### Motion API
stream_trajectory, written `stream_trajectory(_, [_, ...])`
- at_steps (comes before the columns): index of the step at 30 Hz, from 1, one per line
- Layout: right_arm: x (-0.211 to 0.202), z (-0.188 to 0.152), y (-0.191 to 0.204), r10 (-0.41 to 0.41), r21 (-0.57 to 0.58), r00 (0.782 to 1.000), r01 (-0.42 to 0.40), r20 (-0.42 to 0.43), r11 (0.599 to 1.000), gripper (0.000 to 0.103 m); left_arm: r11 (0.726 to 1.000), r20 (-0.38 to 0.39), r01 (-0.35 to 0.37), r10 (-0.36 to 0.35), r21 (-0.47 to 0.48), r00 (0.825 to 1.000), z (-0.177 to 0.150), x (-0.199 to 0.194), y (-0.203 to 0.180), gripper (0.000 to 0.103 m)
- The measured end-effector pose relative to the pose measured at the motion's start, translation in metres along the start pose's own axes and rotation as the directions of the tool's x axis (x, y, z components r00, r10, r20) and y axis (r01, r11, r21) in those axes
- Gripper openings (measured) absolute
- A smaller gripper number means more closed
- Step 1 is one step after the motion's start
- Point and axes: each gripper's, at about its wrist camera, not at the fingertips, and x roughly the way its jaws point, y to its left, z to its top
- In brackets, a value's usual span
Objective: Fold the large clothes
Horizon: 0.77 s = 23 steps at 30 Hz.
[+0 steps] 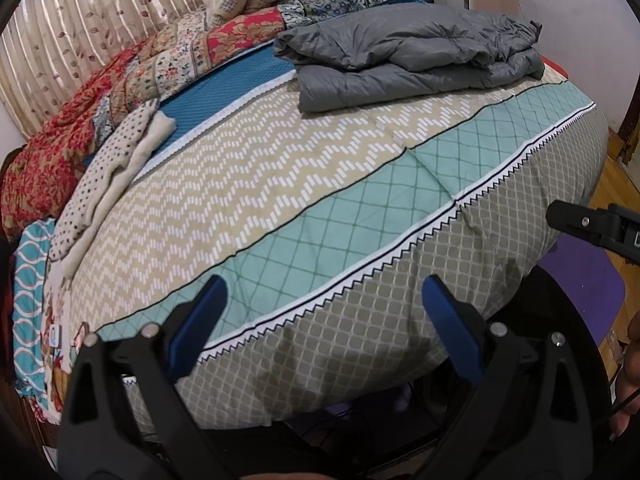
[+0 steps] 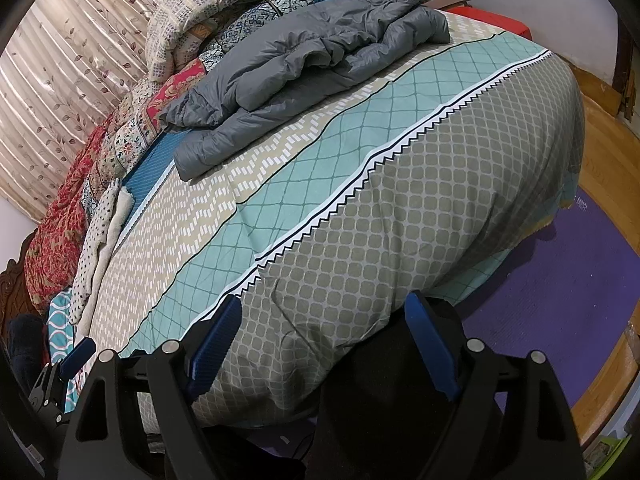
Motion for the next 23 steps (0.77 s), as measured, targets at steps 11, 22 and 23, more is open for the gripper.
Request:
stream_trajectory(11, [0.0003,0.0021,-0.0008,0.001,-0.001,1.000,-0.001,-0.001,1.000,0.046,1.000,0.000,0.010,-0.010,0.001,1.000,-0.0001,0.0001,0.0002,0.094])
stream_trajectory(22, [0.0010,0.0005,-0.0016,0.004,-0.004,1.000,-0.004,0.002,1.000,0.046,1.000,-0.005,0.018,-0.018,0.025,1.000,-0.0051,0.0002,0.0060,0.094])
stream_trajectory(23, [0.0012,0.0000,-0.0016,0.004,-0.005,1.000,-0.004,0.002,1.000,0.046,0.999,-0.006,0.019,-0.019,0.027,1.000,-0.0032,0.0017,0.0070,0.094])
